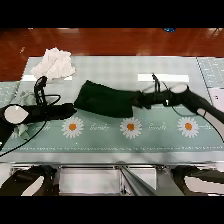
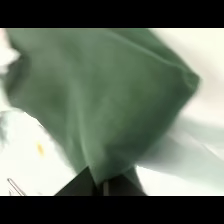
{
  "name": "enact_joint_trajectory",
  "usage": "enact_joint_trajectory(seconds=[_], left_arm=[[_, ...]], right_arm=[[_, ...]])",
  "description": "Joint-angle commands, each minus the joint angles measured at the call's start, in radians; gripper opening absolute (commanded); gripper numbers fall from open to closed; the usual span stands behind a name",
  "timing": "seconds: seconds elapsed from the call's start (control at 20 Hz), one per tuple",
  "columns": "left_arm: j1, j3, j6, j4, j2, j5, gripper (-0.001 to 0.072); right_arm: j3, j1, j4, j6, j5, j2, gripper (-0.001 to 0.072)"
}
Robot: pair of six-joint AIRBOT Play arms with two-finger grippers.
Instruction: Fold the shirts.
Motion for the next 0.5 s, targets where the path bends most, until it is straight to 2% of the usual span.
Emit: enact_joint_trajectory(seconds=[0.0,0.25,0.45], left_arm=[[-0.001,-0.001,0.0,0.0,-0.005,0.001,0.0024],[-0.001,0.0,0.0,0.0,-0.005,0.0,0.0024],[-0.001,0.0,0.0,-0.011,-0.005,-0.008,0.0025]], right_arm=[[0.308,0.067,-0.217,0.13,0.064,-0.009,0.002],[0.719,-0.029,-0.354,0.225,0.205,-0.009,0.0019],[0.855,-0.235,-0.391,0.268,0.409,-0.002,0.0019]])
